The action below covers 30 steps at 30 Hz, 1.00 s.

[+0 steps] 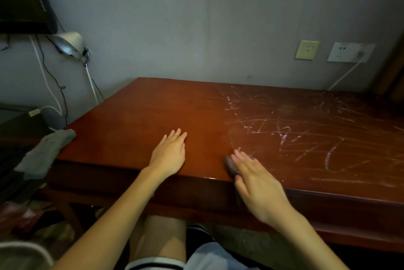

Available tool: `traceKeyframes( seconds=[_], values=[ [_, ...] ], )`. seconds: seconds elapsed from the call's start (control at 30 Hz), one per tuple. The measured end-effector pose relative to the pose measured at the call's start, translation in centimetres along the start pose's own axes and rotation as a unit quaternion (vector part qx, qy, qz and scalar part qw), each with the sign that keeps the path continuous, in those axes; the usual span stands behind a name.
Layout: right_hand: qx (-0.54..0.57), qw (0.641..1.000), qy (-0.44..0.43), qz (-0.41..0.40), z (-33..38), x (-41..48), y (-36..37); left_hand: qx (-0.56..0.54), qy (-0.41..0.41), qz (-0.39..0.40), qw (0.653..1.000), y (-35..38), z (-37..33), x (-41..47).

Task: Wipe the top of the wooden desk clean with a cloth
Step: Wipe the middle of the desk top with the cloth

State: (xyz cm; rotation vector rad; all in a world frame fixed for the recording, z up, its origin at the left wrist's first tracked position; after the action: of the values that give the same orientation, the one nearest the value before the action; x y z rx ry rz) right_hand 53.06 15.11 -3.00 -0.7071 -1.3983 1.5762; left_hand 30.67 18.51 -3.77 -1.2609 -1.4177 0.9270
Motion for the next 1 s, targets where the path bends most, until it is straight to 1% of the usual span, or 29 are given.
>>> traceKeyframes(
  seconds=[0.13, 0.3, 0.43, 0.53, 0.63, 0.7, 0.8, 0.9, 0.93, 1.0],
  values=[
    [0.006, 0.998, 0.055, 0.023, -3.1, 2.6, -0.4, 0.006, -0.003, 0.003, 1.000, 0.1, -0.1, -0.1],
    [0.003, 0.996, 0.073, 0.055, -0.7, 9.5, 1.1, -0.002, -0.010, -0.009, 1.000, 0.1, -0.1, 0.0],
    [-0.001, 0.997, 0.046, 0.060, 3.6, 11.7, 2.4, -0.012, -0.014, -0.027, 0.999, 0.1, 0.0, 0.0],
    [0.004, 0.998, -0.002, 0.058, 5.5, 9.7, 2.5, -0.020, -0.010, -0.025, 0.999, 0.1, 0.2, 0.1],
    [0.019, 0.998, -0.044, 0.043, 5.1, 5.9, 1.8, -0.017, -0.009, -0.020, 1.000, 0.1, 0.3, 0.1],
    [0.019, 0.998, -0.049, 0.026, 3.4, 3.3, 1.1, -0.016, -0.010, -0.017, 1.000, 0.1, 0.2, 0.1],
    [-0.002, 1.000, -0.005, 0.000, -0.8, 1.2, -0.1, -0.016, -0.011, -0.012, 1.000, 0.2, 0.2, 0.0],
    [0.004, 0.998, 0.055, 0.033, -4.8, 2.5, -0.9, -0.015, -0.009, -0.013, 1.000, 0.2, 0.1, 0.0],
    [0.011, 0.996, 0.072, 0.046, -5.6, 3.5, -0.9, -0.016, -0.009, -0.012, 1.000, 0.2, 0.0, -0.1],
    [0.014, 0.993, 0.103, 0.049, -6.3, 6.0, -0.7, -0.015, -0.010, -0.013, 1.000, 0.2, 0.1, -0.1]
  ],
)
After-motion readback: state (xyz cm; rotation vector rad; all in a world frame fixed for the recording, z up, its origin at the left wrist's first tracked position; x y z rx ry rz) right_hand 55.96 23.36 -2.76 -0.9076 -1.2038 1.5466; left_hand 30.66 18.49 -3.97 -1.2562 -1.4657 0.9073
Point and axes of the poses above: each hand's wrist, its own x-axis towards the middle knuckle, its own y-axis out of the palm, z = x × y, the point moved 5 cm from there along x, towards the middle knuckle, and after that the axes turned 10 degrees about y, right-handed, at the moved point
